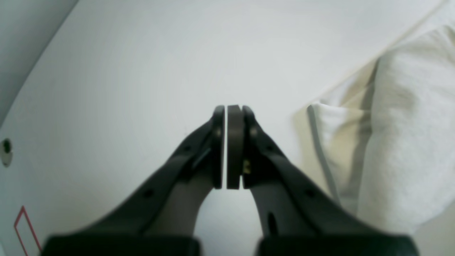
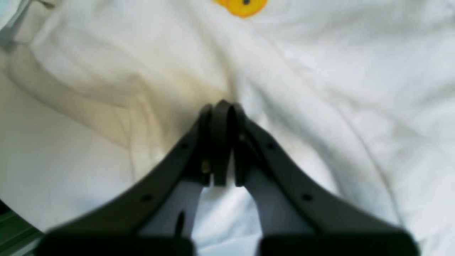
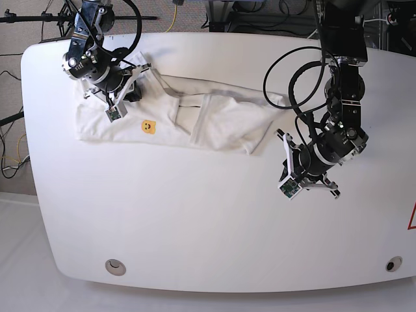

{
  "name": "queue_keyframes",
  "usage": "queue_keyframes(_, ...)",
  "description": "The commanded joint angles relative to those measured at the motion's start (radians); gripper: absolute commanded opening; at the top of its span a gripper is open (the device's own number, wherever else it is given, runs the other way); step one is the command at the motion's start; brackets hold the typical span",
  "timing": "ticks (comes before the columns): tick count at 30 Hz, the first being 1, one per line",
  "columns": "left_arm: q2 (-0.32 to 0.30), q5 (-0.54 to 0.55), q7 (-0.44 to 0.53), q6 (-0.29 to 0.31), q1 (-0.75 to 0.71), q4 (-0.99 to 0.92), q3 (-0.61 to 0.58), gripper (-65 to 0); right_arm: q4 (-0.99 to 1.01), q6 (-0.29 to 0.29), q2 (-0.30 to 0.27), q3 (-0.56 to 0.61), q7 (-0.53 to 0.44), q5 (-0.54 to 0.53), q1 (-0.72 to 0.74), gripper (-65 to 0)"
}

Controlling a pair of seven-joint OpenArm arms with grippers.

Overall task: Fold the T-shirt properly
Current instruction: 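Stretch the shirt flat, pulling both grippers apart along its length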

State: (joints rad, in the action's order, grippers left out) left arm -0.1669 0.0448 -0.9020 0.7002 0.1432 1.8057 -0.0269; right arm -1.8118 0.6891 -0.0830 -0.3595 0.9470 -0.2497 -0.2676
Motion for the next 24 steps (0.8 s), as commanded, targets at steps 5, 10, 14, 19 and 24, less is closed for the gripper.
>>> queue_keyframes(5,0.022,0.002,-0.004,-0.002,-0.037,0.016,0.002,-65.0,-0.113,0.004,-0.008,-0.006,-0.016,-0.012,0.023,-62.7)
queue_keyframes(10,0.037,-0.001,-0.003,-0.002,-0.083,0.016,0.002,-65.0,-0.138,-0.001,-0.008,-0.008,-0.013,-0.012,0.041,-60.8)
queue_keyframes(14,0.037,-0.001,-0.003,-0.002,-0.116,0.016,0.002,-65.0,-0.138,-0.006,-0.008,-0.009,-0.012,-0.012,0.043,-47.5)
queue_keyframes(19,0.034,-0.001,-0.003,-0.002,-0.15,0.016,0.002,-65.0,-0.138,-0.022,0.005,-0.088,-0.013,-0.012,0.035,-28.8)
queue_keyframes(24,0.033,-0.001,-0.001,-0.002,-0.17,0.016,0.006,-65.0,-0.138,-0.022,0.035,-0.207,-0.013,-0.003,0.038,-25.8)
